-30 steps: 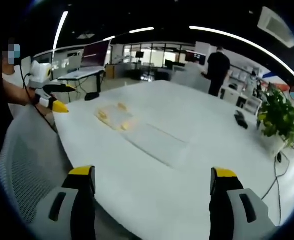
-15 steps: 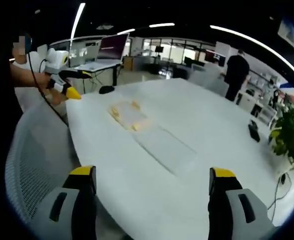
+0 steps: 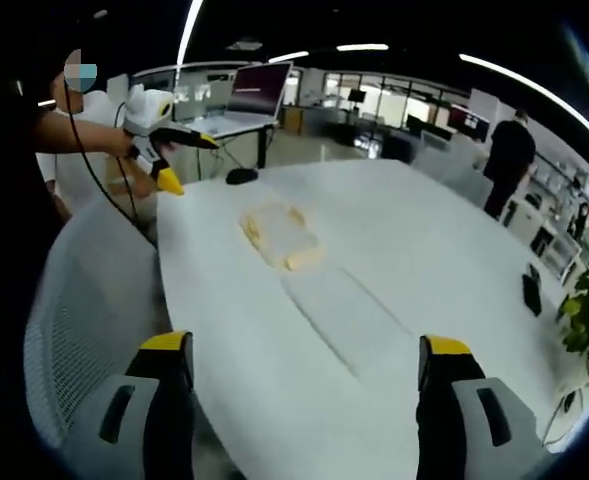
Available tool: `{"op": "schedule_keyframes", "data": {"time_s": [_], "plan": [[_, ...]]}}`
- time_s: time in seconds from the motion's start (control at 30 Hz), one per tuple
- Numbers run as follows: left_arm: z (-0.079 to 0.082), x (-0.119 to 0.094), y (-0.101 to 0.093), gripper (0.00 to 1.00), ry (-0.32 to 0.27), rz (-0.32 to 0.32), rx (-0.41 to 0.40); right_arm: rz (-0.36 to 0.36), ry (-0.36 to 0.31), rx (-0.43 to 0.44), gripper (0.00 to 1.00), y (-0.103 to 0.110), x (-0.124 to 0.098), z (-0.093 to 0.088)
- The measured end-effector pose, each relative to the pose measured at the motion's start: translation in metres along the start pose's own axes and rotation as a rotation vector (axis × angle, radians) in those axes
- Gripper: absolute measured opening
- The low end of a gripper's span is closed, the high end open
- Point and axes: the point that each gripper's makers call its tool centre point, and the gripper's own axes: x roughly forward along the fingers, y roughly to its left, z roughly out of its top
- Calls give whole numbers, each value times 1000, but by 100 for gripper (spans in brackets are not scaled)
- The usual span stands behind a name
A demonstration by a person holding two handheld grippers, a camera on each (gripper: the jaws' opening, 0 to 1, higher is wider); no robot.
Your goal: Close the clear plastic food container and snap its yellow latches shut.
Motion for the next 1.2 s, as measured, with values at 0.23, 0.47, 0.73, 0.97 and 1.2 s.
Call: {"op": "schedule_keyframes", "data": {"time_s": [0.23,0.47,0.73,0.97,1.2], "plan": [[1,6,4,99,24,-42,32,44,15,-46,93,-2,7,7],[0,12,13,99,54,-80,71,85,38,-114,95,-5,17,12],[-7,19,25,99,92,-108,107,150,78,-190,96,-5,30,14],[-12,24,34,99,122,-141,134,194,101,-240,96,-8,41,15],[-12,33,36,99,151,-177,177,234,112,-276,96,-13,52,20]]}}
